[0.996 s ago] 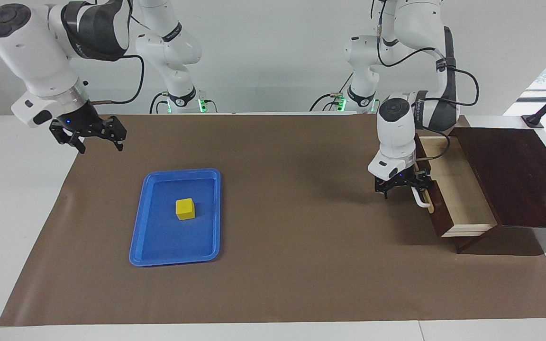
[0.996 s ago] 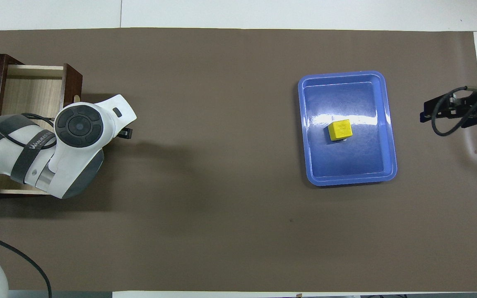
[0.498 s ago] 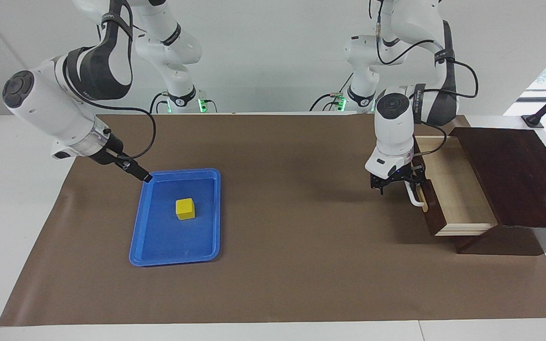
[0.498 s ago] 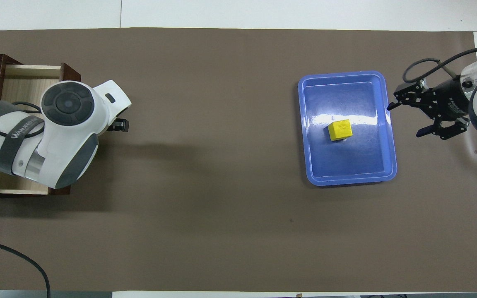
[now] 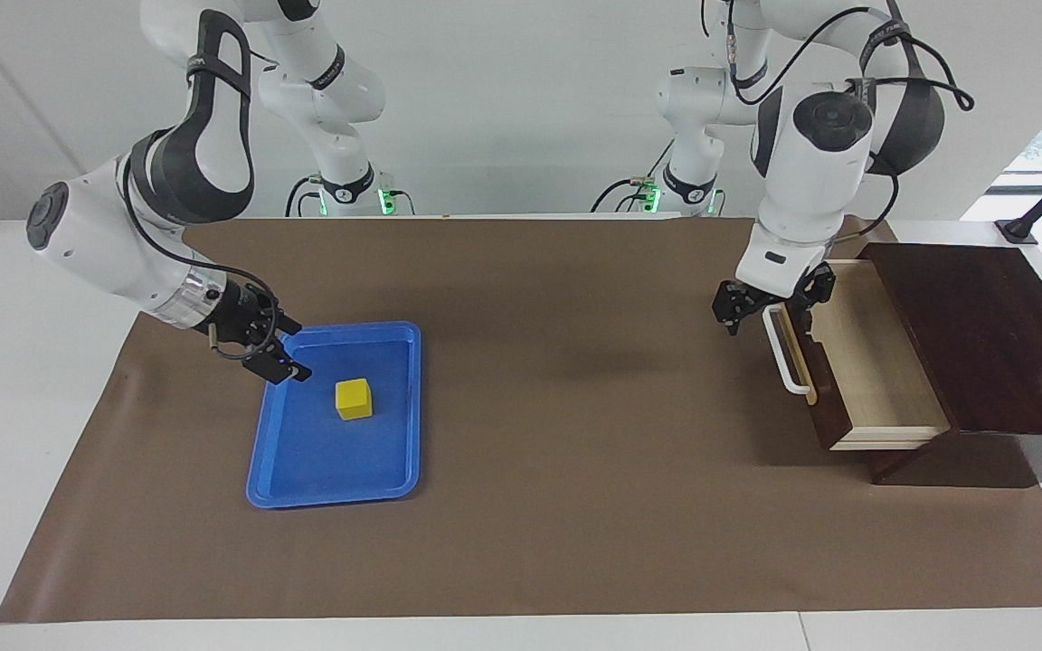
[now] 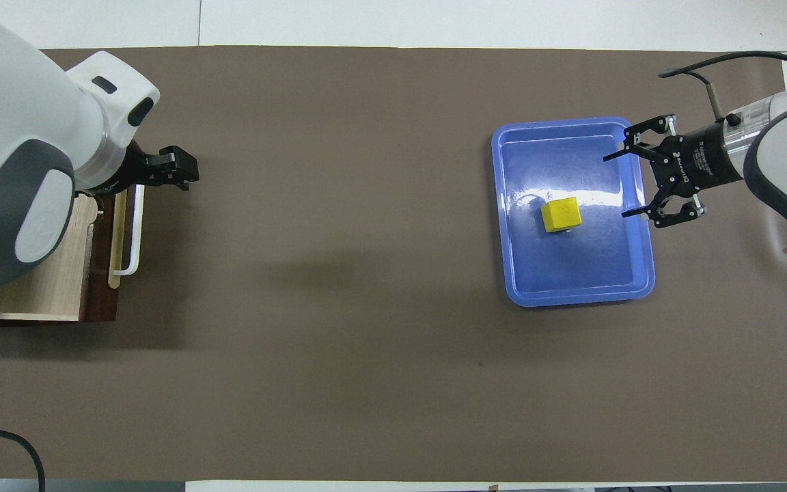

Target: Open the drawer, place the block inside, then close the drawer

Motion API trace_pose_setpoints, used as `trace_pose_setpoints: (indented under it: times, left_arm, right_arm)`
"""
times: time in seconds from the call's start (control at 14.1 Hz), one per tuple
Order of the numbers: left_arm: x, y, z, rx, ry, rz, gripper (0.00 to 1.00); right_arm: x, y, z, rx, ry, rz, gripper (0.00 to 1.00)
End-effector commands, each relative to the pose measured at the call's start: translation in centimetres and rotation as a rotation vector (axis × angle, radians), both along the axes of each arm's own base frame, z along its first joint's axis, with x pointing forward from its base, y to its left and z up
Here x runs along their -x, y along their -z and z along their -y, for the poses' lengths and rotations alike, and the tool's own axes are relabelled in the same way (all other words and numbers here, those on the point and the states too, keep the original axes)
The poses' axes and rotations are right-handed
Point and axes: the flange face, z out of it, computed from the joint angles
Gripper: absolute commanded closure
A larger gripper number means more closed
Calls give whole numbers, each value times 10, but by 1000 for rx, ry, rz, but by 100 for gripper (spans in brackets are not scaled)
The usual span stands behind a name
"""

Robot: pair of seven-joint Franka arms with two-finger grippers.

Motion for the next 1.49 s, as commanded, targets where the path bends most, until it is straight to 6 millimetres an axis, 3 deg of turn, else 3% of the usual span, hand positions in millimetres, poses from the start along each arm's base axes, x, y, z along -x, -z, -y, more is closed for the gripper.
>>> trace_pose_setpoints:
  times: [0.0, 0.14, 0.28, 0.36, 0.5, 0.57, 1.0, 1.21, 1.42]
  left_arm:
    - [28, -25, 47, 57, -128, -7, 0]
    - [49, -27, 84, 62, -181, -27, 0]
    - [68, -39, 107, 113, -281, -43, 0]
    - [68, -43, 112, 170, -340, -28, 0]
    - [65, -12, 117, 233, -399, -12, 0]
    - [64, -8, 117, 231, -433, -19, 0]
    - [41, 2, 134, 237, -719, -35, 0]
    - [41, 1, 134, 236, -761, -35, 0]
    - [36, 5, 135, 260, -953, -19, 0]
  right_arm:
    - [-7, 25, 1, -47, 92, -25, 5]
    - [-9, 50, 2, -67, 98, -75, 0]
    - [-12, 65, 2, -70, 100, -88, 0]
    - [-15, 72, 2, -97, 116, -96, 0]
    - [-15, 92, 12, -157, 102, -99, 0]
    - [-13, 102, 15, -168, 74, -96, 0]
    - [2, 128, 9, -231, 32, -146, 0]
    - [5, 136, 9, -222, 57, -129, 0]
    - [16, 149, 10, -215, 40, -118, 0]
